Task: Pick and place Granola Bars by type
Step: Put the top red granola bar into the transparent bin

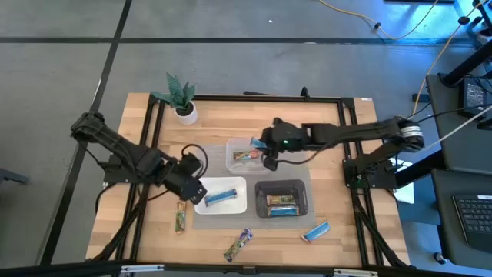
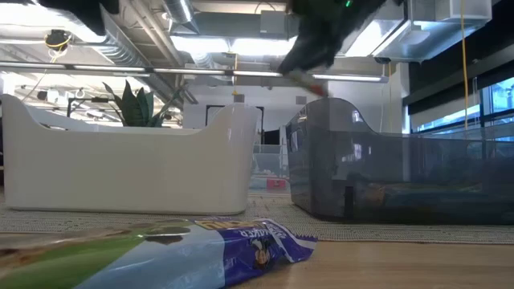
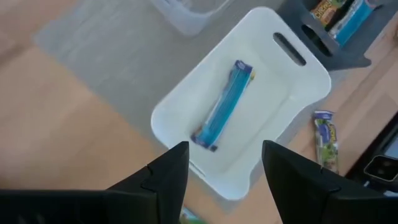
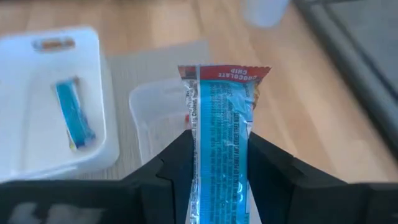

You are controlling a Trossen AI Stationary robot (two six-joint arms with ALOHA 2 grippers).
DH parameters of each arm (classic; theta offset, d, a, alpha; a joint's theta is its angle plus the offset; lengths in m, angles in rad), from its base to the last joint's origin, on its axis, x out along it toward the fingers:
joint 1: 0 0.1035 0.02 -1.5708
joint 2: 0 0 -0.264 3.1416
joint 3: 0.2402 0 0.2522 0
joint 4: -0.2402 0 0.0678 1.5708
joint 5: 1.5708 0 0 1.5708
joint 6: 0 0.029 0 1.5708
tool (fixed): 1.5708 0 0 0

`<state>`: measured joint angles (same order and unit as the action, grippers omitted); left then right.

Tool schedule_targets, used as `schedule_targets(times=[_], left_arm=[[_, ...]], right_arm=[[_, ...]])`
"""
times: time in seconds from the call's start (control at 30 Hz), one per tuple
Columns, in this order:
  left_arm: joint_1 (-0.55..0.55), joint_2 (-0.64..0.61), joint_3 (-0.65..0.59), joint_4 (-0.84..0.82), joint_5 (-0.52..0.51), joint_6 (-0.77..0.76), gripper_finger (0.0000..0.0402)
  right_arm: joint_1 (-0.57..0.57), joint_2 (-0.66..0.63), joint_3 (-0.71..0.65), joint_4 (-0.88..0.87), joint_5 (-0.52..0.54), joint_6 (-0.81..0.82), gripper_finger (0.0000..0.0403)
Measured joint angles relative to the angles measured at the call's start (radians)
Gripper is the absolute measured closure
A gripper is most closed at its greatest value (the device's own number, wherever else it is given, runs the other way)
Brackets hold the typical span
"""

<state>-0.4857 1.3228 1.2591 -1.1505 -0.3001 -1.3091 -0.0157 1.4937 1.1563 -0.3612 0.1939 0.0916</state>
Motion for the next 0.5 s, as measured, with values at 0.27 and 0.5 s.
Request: schedule_targets(times=[0.27, 0.5], left_arm=[[-0.111, 0.032, 0.000, -0.118, -0.003, -0.275, 0.0206], [-0.191, 0.083, 0.000, -0.200, 0.007, -0.476, 0.0206]], right_arm=[[-0.034, 0.194, -0.001, 0.121, -0.120, -0.042, 0.0266], [-0.034, 0.296, -0.001, 0.168, -0.119, -0.077, 0.0266]])
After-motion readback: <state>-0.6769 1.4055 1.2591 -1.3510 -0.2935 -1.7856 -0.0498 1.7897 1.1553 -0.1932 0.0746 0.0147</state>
